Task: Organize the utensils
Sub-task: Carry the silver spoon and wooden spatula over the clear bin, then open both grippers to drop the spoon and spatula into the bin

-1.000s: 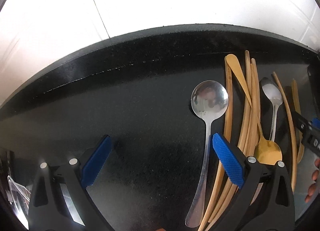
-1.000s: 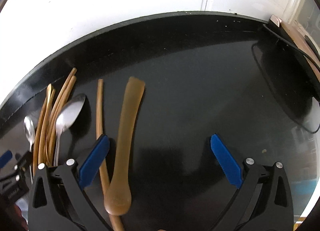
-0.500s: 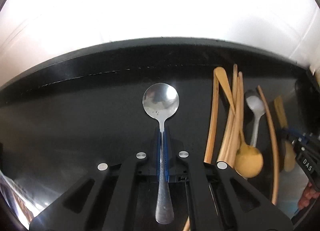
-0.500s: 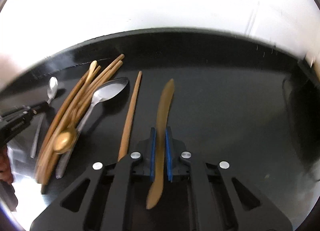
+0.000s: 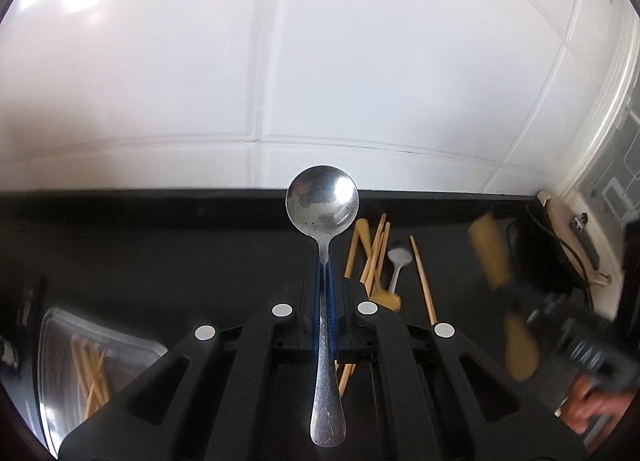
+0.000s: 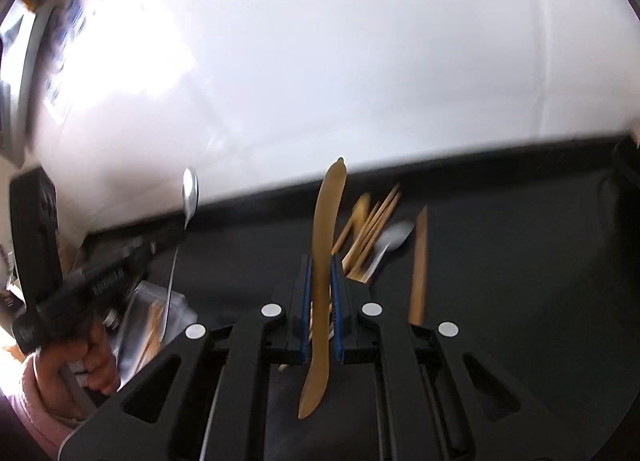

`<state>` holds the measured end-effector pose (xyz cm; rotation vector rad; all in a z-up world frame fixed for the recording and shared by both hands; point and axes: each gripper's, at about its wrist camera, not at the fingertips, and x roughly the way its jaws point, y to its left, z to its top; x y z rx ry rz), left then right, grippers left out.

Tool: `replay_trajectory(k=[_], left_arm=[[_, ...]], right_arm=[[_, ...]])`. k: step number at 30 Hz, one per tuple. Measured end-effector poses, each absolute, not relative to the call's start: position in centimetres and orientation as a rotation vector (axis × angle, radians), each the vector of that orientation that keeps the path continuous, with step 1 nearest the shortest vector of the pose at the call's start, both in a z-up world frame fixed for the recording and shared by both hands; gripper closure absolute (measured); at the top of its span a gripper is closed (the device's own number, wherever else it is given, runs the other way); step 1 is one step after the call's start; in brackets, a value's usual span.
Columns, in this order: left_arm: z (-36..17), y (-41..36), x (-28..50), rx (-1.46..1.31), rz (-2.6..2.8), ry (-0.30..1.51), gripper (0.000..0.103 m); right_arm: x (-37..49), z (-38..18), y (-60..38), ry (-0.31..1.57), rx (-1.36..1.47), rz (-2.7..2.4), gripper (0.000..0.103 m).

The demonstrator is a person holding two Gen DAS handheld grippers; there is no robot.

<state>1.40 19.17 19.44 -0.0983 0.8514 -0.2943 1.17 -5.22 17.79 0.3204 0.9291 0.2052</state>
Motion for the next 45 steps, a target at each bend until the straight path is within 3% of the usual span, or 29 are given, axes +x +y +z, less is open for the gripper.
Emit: replay_trajectory(k=[6,19,29,45], left_arm=[[20.1,27.2,-3.5,-0.128,-0.256,0.854,0.101],[19.9,45.9,-5.4,-0.156,-0.079,0.903,0.101],[17.9,48.1,-5.1,-0.143,-0.164,0.939,0.101],[16.7,48.2,-3.9,-0.148,-0.287,0.957,0.101]], right_arm=[[-0.9,18.1,3.4,0.938,0.251,0.286,0.094],[-1.2,16.5,25.1,1.028,0.181,0.472,0.094],[-1.9,15.2,31.3,1.066,0.169,0.404,0.094],[-2.1,15.0,32.1,1.079,0.157,0.295,0.094]])
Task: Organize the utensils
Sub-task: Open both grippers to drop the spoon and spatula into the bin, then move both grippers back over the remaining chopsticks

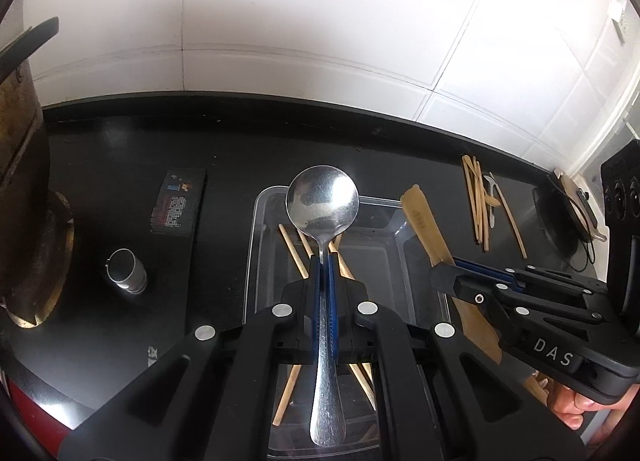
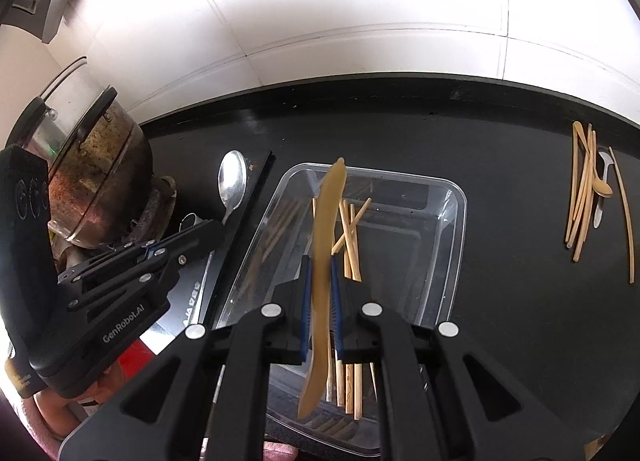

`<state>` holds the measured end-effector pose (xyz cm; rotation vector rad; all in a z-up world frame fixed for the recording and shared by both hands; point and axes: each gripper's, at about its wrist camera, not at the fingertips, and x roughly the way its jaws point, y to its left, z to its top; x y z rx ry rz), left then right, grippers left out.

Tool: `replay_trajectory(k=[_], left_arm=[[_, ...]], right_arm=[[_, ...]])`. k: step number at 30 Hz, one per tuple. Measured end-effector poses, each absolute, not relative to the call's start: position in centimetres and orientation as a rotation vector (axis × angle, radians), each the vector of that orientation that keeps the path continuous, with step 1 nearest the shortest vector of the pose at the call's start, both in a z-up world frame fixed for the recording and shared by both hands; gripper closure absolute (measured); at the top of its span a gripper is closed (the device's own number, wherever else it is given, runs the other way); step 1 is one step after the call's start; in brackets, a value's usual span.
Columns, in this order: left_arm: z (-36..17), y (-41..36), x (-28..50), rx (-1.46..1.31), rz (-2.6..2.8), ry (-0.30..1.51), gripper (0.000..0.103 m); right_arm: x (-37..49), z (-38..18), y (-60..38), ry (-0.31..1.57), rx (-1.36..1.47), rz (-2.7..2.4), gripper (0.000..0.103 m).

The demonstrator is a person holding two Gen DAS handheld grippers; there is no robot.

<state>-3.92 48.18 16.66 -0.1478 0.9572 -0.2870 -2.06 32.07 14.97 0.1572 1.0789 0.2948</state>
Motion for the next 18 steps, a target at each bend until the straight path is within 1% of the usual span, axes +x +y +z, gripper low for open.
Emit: replay_trajectory(k=[6,8,9,10,11,12,13,14,18], left_arm=[[16.0,48.1,-3.7,-0.17,-0.32,0.991,0.101],[14.8,47.5,-3.0,-0.151,-0.357,1.069,0.101],[14.2,47.2,-2.6,-0.13,-0.354,1.099,0.099],[13.9,47.1,-2.3,-0.103,-0.324,1.118,0.093],[13.9,47.2,-2.0,-0.093,-0.297,1.121,0.059],[14.2,47.6,-1.9,-0.094,-0.261,1.109,0.004],[14.7,48.1,-2.0,-0.11,-0.216,1.064,0.008],[15.5,48.5,-2.1,-0.11,-0.162,1.01,0.006],[16.7,47.2,-1.2,-0.039,-0.142,0.973,0.006]], right_arm=[[-2.0,14.5,32.1,1.094,0.171,0.276,0.094],[-1.7,13.9,31.9,1.12,0.158,0.251,0.093],[-1.5,13.7,31.7,1.131,0.147,0.234,0.093],[-1.3,13.7,31.1,1.125,0.137,0.198,0.084],[-1.3,14.1,30.5,1.1,0.132,0.162,0.066],[-1.4,14.9,29.5,1.051,0.137,0.119,0.019],[-1.9,16.2,28.1,0.952,0.138,0.032,0.007],[-2.2,17.0,27.2,0.897,0.124,-0.024,0.007],[-2.8,18.7,24.2,0.814,0.086,-0.118,0.007]])
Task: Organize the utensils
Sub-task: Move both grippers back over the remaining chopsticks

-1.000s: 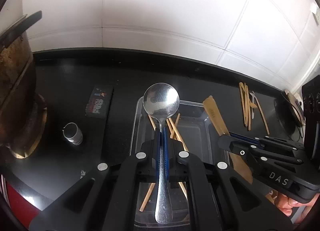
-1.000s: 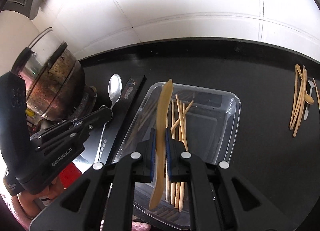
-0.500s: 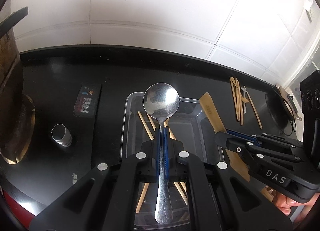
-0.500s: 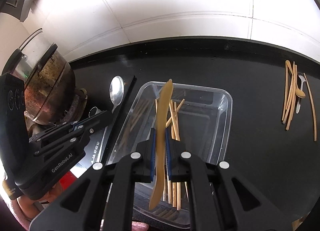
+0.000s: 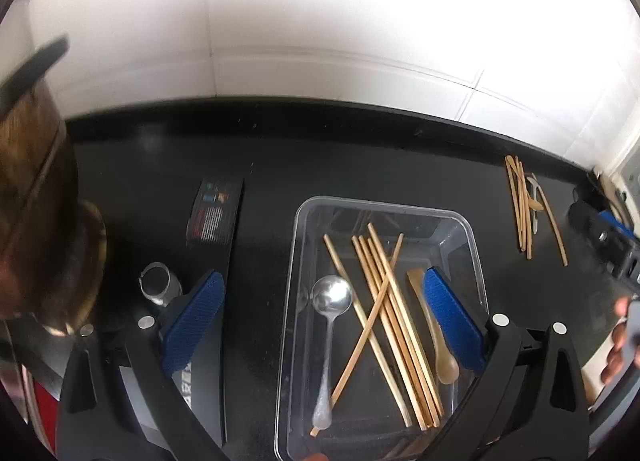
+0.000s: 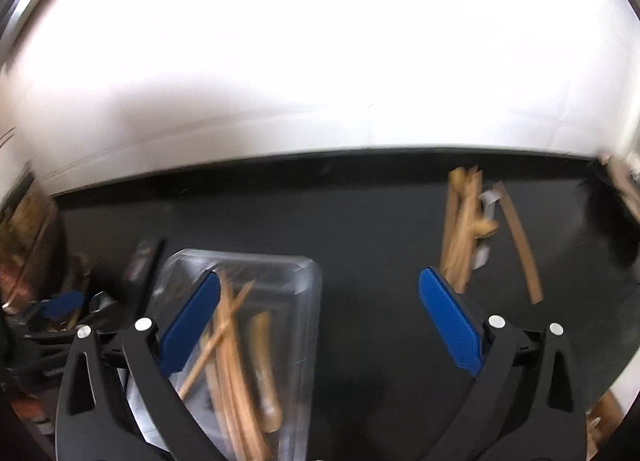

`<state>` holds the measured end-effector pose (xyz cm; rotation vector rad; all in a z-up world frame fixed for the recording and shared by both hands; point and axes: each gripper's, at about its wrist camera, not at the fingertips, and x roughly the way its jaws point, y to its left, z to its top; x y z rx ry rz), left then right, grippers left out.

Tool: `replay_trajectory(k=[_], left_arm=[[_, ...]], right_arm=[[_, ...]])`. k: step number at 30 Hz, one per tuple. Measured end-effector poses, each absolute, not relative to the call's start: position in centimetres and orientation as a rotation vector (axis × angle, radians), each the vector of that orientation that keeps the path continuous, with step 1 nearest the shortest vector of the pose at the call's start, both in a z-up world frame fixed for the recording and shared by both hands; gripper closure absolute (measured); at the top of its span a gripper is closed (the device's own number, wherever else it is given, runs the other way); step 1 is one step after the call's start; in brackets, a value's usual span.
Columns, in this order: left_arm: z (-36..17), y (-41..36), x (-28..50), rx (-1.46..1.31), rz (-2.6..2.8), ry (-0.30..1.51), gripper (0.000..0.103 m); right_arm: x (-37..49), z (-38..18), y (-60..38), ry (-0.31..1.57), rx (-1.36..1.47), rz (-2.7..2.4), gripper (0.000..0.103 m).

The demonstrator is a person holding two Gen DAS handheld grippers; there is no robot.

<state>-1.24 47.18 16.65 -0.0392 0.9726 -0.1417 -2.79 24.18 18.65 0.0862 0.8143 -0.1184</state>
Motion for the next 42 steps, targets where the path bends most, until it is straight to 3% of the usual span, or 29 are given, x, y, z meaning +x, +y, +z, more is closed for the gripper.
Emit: replay_trajectory(k=[11,26,42], left_arm=[[18.7,36.2,-0.7,0.079,-0.242,0.91,0.006],[16.5,20.6,1.6,0.162,-0.326,0.977,0.006],[11.2,13.9,8.5,0.189,-0.273,1.119,0.006]], right_arm=[[-4.8,18.5,15.6,0.814,0.086,-0.201,0.007],[-5.9,16.1,-0.8,0.864,0.135,-0.374,0.007],[-0.2,10.6,-8.2,0.985,0.126,-0.373,0.007]])
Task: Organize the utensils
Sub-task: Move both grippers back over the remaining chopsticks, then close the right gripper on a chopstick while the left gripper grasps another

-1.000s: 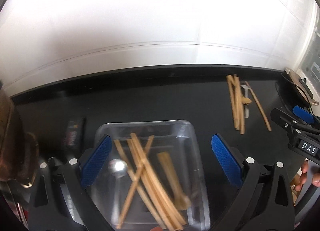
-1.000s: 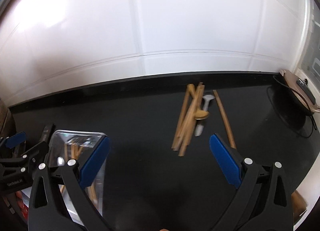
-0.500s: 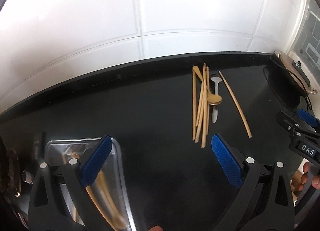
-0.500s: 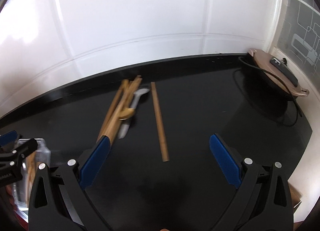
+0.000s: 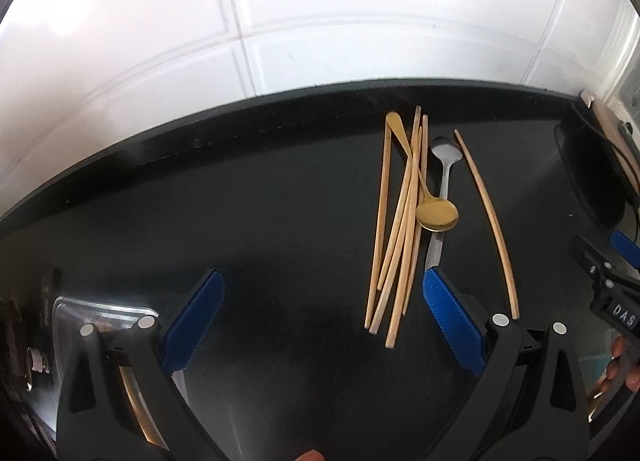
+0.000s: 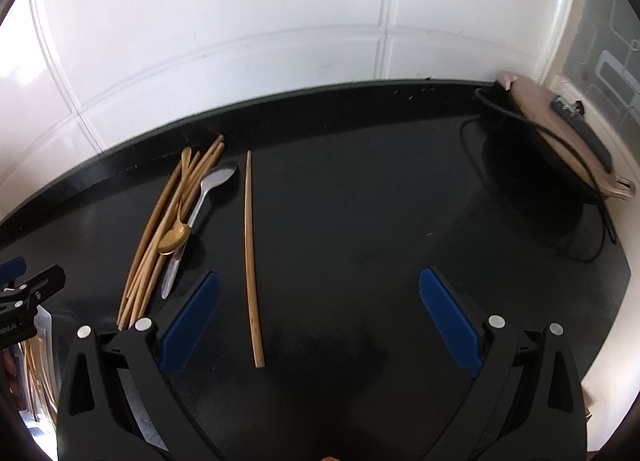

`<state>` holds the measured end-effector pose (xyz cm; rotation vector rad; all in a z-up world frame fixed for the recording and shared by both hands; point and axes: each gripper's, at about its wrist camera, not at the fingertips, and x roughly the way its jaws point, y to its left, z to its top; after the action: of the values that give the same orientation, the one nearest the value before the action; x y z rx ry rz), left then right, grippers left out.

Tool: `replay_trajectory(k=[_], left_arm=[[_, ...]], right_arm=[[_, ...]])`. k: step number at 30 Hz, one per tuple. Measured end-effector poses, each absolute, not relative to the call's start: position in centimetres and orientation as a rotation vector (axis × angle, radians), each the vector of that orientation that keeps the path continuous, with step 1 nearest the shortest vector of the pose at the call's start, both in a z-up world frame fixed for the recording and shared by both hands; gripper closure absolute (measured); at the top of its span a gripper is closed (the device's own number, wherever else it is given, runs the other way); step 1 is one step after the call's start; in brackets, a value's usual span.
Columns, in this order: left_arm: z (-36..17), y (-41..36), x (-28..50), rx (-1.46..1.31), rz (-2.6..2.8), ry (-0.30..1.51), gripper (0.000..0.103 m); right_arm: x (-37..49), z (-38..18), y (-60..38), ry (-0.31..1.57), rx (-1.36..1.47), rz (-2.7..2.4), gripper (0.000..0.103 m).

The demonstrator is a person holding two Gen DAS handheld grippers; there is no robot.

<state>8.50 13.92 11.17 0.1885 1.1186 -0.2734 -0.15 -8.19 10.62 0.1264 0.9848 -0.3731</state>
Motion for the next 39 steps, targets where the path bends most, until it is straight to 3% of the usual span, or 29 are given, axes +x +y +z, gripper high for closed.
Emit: replay_trajectory(k=[10,14,39], left_arm=[[4.4,11.1,14.6,0.265,-0.267,1.242,0.006],[2.5,10.3,16.4,0.288,-0.283,1.269,0.006],[2.4,7.7,20.1,0.218,-0.325,1.126,0.005]], right_arm=[[4.0,3.0,-6.9,1.175,0.014,-0.321,0.007],[5.2,2.2,-7.5,1.136,0.075,-0.303,0.007],[9.1,2.4,-7.5,1.06,0.069,-0.23,0.005]])
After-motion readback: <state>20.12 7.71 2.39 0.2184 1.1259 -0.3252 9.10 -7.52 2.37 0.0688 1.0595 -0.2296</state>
